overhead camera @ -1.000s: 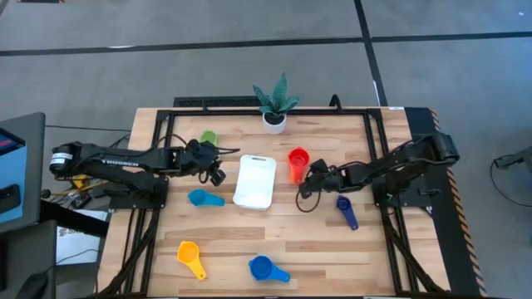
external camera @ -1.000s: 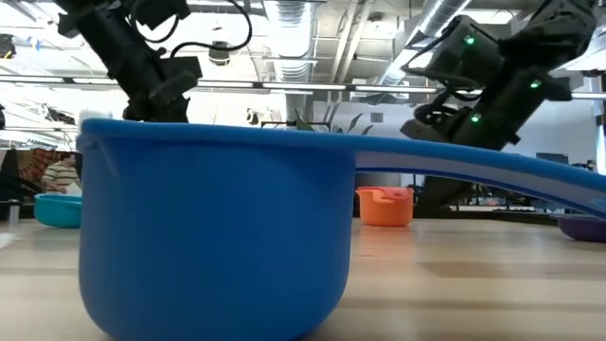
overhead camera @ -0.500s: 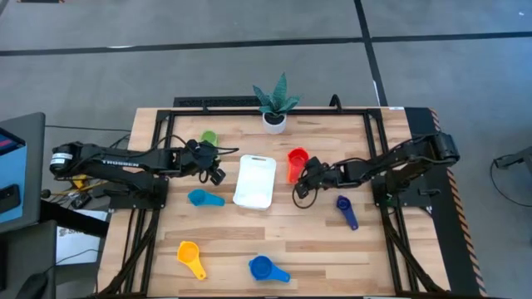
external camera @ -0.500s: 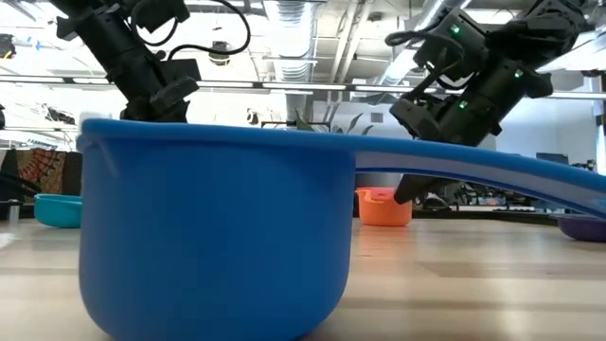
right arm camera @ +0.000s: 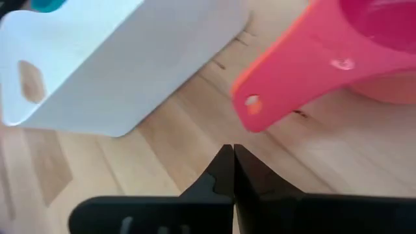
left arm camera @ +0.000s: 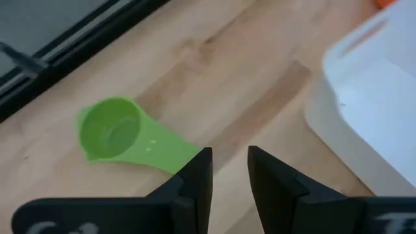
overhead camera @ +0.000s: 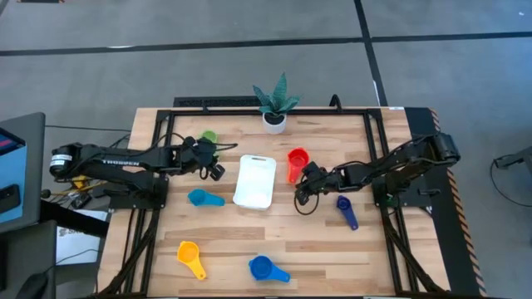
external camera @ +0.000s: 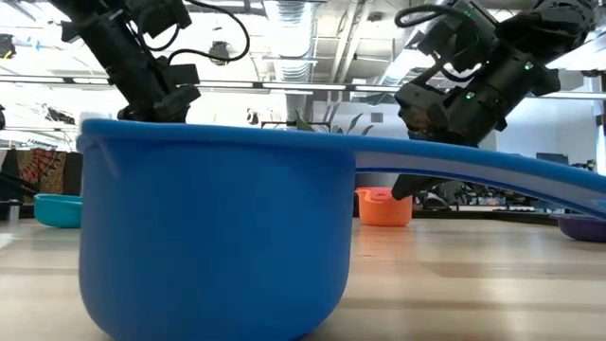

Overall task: Nest measuring cups in basket
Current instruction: Stack the blue measuring cup on top of the red measuring cup

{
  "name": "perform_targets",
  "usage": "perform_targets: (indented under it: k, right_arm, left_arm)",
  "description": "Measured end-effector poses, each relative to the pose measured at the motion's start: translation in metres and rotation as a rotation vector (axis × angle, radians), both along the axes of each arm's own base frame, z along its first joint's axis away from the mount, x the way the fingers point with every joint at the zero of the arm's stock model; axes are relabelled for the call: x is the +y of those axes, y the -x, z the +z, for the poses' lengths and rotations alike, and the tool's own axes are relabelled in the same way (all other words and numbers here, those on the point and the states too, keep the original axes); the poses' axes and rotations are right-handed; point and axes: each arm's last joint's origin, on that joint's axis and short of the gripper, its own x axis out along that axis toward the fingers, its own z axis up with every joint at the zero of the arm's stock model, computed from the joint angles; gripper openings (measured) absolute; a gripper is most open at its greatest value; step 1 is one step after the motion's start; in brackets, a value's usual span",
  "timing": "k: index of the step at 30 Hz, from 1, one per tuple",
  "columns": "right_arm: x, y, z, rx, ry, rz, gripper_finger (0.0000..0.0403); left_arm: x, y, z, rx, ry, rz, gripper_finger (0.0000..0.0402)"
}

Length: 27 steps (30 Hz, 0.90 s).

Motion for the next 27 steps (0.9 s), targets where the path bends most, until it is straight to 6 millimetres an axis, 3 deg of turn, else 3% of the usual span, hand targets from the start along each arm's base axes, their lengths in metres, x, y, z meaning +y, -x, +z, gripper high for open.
perform_targets:
  k: [9, 12, 18, 22, 27]
  right_arm:
    - [0.011, 0.000, 0.007, -0.047, 0.015, 0.058, 0.0019]
    - [0.009, 0.002, 0.012, -0.061, 0.035, 0.064, 0.0018]
    - [0.000, 0.008, 0.036, -0.149, 0.057, 0.029, 0.0028]
    - [0.005, 0.019, 0.051, -0.160, 0.135, 0.085, 0.0046]
    - [0.012, 0.029, 0.048, -0.120, 0.198, 0.140, 0.0059]
  left_arm:
    - [0.010, 0.004, 0.002, -0.036, 0.001, 0.096, 0.0087]
    - [0.030, 0.010, 0.010, -0.082, -0.064, 0.220, 0.0087]
    - [0.061, 0.017, 0.010, -0.173, 0.073, 0.217, 0.0087]
    - [0.053, 0.011, 0.008, -0.172, 0.118, 0.139, 0.0087]
    - [0.015, -0.007, 0.015, -0.257, 0.100, -0.065, 0.0087]
